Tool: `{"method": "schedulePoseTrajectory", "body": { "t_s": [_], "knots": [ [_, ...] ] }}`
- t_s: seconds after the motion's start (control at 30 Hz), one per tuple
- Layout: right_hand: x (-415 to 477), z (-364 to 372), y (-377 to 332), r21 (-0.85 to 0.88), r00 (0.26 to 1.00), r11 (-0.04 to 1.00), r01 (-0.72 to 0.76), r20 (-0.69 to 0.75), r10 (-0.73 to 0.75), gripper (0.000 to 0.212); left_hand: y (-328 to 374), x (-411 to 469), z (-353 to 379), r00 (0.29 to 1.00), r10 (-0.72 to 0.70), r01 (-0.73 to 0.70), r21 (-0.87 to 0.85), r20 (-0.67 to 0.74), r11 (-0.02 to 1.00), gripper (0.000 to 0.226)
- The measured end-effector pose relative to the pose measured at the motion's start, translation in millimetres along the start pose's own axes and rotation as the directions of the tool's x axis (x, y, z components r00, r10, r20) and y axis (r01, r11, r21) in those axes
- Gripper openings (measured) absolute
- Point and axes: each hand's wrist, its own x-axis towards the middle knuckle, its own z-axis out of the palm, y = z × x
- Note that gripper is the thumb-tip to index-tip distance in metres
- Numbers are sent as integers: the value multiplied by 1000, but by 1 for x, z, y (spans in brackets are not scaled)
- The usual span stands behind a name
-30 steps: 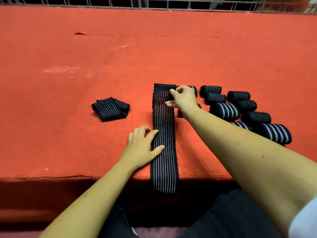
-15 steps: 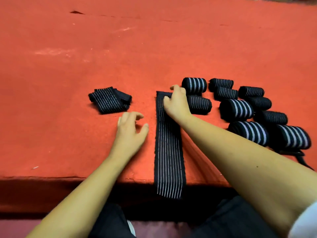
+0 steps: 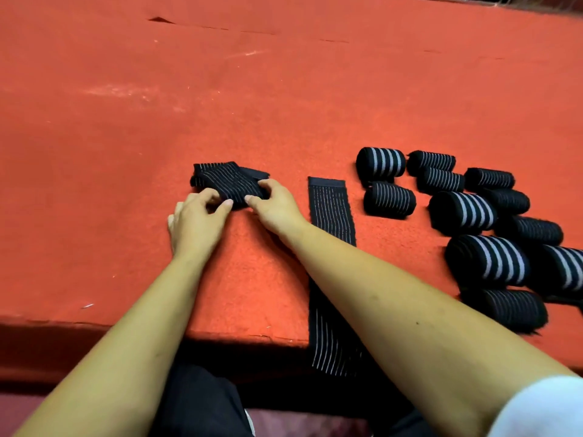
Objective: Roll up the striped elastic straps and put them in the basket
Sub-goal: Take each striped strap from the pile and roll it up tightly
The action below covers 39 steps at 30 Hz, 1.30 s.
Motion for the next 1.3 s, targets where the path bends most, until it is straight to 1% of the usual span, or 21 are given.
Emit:
{"method": "schedulePoseTrajectory", "body": {
  "t_s": [0.07,0.13,0.17,0.23,0.27,0.33,0.37,0.4,0.47,0.5,0.6,0.67,0.83,0.9,0.97,1.03,1.1,1.17,1.2,1.23,1.3],
  "knots": [
    [-3,0,4,129,1000,992,-7,-23,10,29,-4,0,-3,996,83,-78,-210,12,975,13],
    [-4,-6,3,309,999,950,-42,17,39,12,-5,-2,-6,993,110,-90,-374,32,923,10],
    [-6,-12,0,356,998,932,-67,44,55,17,-2,-4,-8,992,121,-90,-417,47,905,9],
    [-13,-25,-3,352,994,932,-85,100,53,22,4,-9,-11,989,132,-81,-511,64,856,11],
    [-18,-31,-3,327,990,942,-75,137,31,22,6,-11,-12,989,126,-62,-567,73,821,20],
    [-30,-40,-1,262,979,964,-40,206,-16,22,10,-16,-17,991,96,-10,-650,98,760,52],
    [-37,-44,1,237,972,971,-23,234,-34,23,11,-18,-19,990,78,18,-670,113,742,60],
    [-42,-48,3,218,967,976,-12,252,-45,24,11,-19,-19,989,61,48,-680,136,732,55],
    [-52,-57,7,194,956,981,-3,288,-54,21,11,-21,-18,982,40,106,-708,187,698,20],
    [-56,-61,7,203,955,979,-12,292,-48,19,12,-23,-18,980,35,124,-736,197,666,9],
    [-64,-70,2,352,967,928,-121,252,31,13,18,-33,-19,972,22,188,-828,234,528,21],
    [-68,-74,-1,374,968,916,-148,246,57,15,23,-42,-20,956,40,239,-853,290,464,24],
    [-77,-85,-5,229,972,973,-14,232,-41,2,29,-51,-23,956,-23,270,-845,293,461,26],
    [-77,-91,-8,229,984,973,-24,179,-18,8,33,-54,-24,955,-37,272,-825,293,496,27],
    [-76,-94,-11,278,994,959,-60,103,32,10,40,-57,-23,957,-51,267,-799,286,538,27],
    [-77,-93,-15,356,994,928,-107,38,100,7,47,-58,-21,959,-82,273,-795,273,542,26],
    [-78,-93,-22,429,982,887,-169,0,187,8,54,-57,-20,965,-105,258,-786,241,562,27],
    [-78,-99,-26,490,959,839,-236,-20,281,15,55,-57,-20,970,-150,242,-760,190,603,27],
    [-79,-104,-27,520,949,814,-257,-24,314,18,55,-58,-20,970,-177,242,-762,169,601,26],
    [-80,-110,-27,540,945,800,-262,-24,326,17,52,-58,-20,966,-199,251,-758,162,602,24],
    [-87,-118,-28,537,961,814,-221,-22,275,15,47,-59,-17,952,-239,302,-694,189,653,18]
  ]
}}
